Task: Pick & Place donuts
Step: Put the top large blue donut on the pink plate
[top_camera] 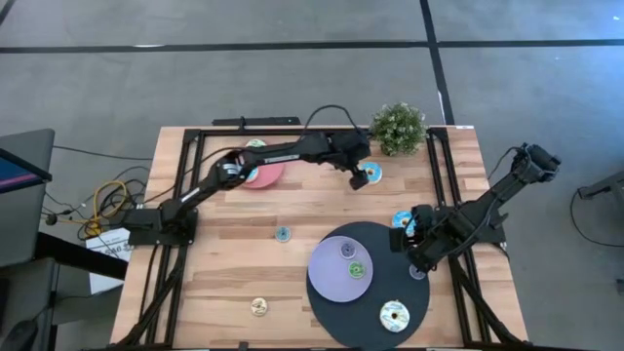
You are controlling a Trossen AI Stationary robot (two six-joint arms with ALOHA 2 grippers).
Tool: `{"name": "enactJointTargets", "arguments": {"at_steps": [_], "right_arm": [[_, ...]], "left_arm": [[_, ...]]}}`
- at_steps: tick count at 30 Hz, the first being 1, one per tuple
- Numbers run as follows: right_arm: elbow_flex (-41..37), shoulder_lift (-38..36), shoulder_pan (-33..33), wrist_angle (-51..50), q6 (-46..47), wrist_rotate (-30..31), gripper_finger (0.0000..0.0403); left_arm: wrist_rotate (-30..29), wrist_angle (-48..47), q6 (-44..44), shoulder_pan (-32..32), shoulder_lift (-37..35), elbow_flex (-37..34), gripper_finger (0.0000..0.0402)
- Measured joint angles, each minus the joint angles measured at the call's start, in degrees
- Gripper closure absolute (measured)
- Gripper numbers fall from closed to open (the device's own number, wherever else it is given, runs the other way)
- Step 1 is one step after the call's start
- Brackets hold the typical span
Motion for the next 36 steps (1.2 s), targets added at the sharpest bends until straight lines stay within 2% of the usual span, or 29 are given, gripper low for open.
{"name": "enactJointTargets", "arguments": {"at_steps": [6,9,15,20,26,36], "right_arm": [[0.0,0.02,0.0,0.12,-4.99,0.0,0.0076],[0.0,0.02,0.0,-0.42,-5.94,0.0,0.0076],[0.02,-1.56,1.58,-4.03,-3.89,0.0,0.0076],[0.02,-3.08,2.78,-6.11,-2.53,0.04,0.0076],[0.07,-3.31,2.78,-6.93,-1.96,0.11,0.0076],[0.07,-3.34,3.15,-7.64,-1.55,0.17,0.0076]], "left_arm": [[0.25,4.03,-4.98,0.58,2.46,0.55,0.0063],[-2.97,7.7,-5.37,0.84,2.37,-0.85,0.0063],[-3.55,10.39,-7.58,1.33,3.66,-0.96,0.0063],[-2.32,6.92,-13.25,1.17,6.58,-1.34,0.0063],[-1.02,9.49,-17.9,1.26,8.22,-0.96,0.0063],[0.66,12.39,-16.03,1.1,8.86,0.41,0.0075]]}}
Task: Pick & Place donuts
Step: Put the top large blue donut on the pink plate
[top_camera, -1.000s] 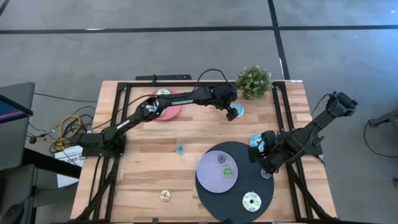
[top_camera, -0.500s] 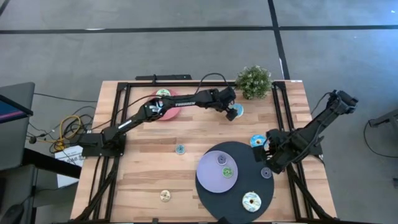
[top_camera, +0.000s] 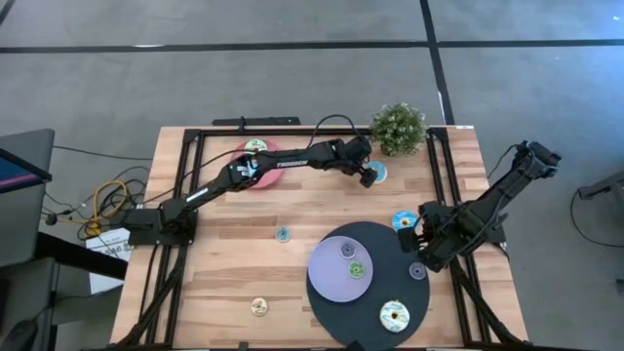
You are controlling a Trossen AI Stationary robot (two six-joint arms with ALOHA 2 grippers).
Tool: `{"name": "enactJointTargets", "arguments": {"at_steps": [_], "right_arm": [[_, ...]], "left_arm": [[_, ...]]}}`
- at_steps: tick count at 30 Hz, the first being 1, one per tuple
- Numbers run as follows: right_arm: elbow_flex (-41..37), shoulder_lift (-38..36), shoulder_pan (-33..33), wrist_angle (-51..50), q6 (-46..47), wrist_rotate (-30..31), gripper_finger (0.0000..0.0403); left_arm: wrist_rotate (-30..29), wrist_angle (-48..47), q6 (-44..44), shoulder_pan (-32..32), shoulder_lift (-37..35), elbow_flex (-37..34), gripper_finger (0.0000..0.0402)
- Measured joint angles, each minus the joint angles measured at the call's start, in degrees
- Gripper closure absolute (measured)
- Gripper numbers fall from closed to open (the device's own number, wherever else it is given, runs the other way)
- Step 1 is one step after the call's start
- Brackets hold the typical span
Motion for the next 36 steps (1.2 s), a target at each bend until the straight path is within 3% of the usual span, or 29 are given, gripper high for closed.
{"name": "enactJointTargets", "arguments": {"at_steps": [11,19,26,36], "right_arm": [[0.0,0.0,0.0,0.49,0.08,0.0,0.0076],[0.0,0.0,0.0,0.68,0.02,0.01,0.0076],[-0.02,0.0,0.0,0.0,-1.17,0.07,0.0076],[-0.04,-0.05,-0.13,-3.0,-4.32,3.7,0.0076]], "left_arm": [[1.37,0.21,0.0,-0.24,0.0,0.0,0.0214],[2.8,-0.25,-0.29,-0.33,0.0,0.0,0.0288],[10.29,-7.14,-4.14,1.03,-1.34,0.02,0.0323],[6.46,-22.83,-3.73,1.25,-8.93,-0.02,0.0346]]}}
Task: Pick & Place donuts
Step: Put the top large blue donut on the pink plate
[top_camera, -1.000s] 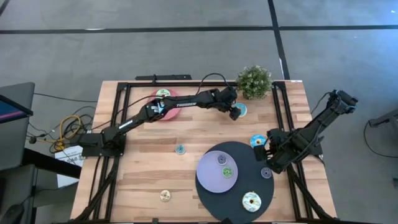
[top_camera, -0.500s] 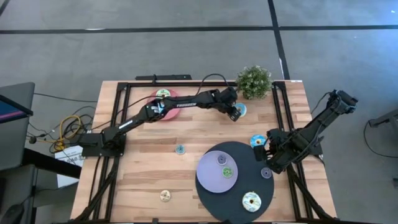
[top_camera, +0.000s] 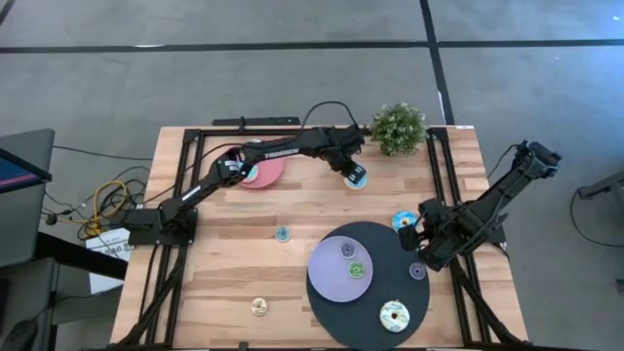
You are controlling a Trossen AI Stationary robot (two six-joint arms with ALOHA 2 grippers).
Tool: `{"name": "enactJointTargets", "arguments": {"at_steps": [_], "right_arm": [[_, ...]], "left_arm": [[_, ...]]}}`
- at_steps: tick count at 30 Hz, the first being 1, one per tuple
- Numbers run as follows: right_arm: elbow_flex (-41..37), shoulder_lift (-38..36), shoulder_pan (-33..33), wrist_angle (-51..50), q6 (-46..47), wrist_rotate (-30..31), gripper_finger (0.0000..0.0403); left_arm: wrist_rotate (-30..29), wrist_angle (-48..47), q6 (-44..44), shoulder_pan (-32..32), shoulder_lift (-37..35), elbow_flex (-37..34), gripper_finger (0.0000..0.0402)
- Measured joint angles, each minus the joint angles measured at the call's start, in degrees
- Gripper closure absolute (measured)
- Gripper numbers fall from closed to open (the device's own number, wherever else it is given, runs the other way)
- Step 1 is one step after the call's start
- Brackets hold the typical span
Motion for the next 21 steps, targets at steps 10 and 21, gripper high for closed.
{"name": "enactJointTargets", "arguments": {"at_steps": [10,21], "right_arm": [[-0.02,-2.34,0.0,-4.33,-0.3,4.59,0.0076],[-0.02,-3.29,0.02,-6.83,-0.63,5.18,0.0076]], "left_arm": [[-6.81,-17.74,4.03,-0.86,-8.15,-0.3,0.0385],[-7.04,-7.61,3.63,-1.01,-7.25,-0.42,0.0357]]}}
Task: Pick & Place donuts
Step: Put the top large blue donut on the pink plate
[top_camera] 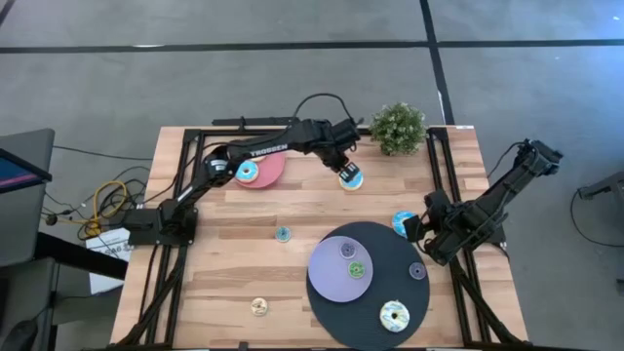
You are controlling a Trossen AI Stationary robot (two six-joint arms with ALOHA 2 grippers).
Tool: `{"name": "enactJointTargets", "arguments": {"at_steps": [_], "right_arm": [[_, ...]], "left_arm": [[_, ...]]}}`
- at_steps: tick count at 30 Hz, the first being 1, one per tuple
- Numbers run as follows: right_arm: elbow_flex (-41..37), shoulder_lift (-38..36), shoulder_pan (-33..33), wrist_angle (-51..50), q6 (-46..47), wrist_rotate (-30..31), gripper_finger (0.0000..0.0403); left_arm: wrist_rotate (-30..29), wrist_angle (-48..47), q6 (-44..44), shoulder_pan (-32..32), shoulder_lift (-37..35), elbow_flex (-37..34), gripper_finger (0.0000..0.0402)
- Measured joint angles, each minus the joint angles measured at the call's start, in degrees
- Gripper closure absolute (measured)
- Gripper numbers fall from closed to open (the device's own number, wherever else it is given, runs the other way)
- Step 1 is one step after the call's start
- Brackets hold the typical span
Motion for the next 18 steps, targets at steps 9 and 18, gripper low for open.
{"name": "enactJointTargets", "arguments": {"at_steps": [9,18], "right_arm": [[0.0,0.02,0.0,0.79,0.03,-0.19,0.0076],[0.02,0.0,0.0,1.31,1.53,-0.27,0.0076]], "left_arm": [[-0.5,4.62,0.25,0.3,6.08,-0.02,0.023],[0.49,7.72,1.52,0.22,9.58,0.02,0.0172]]}}
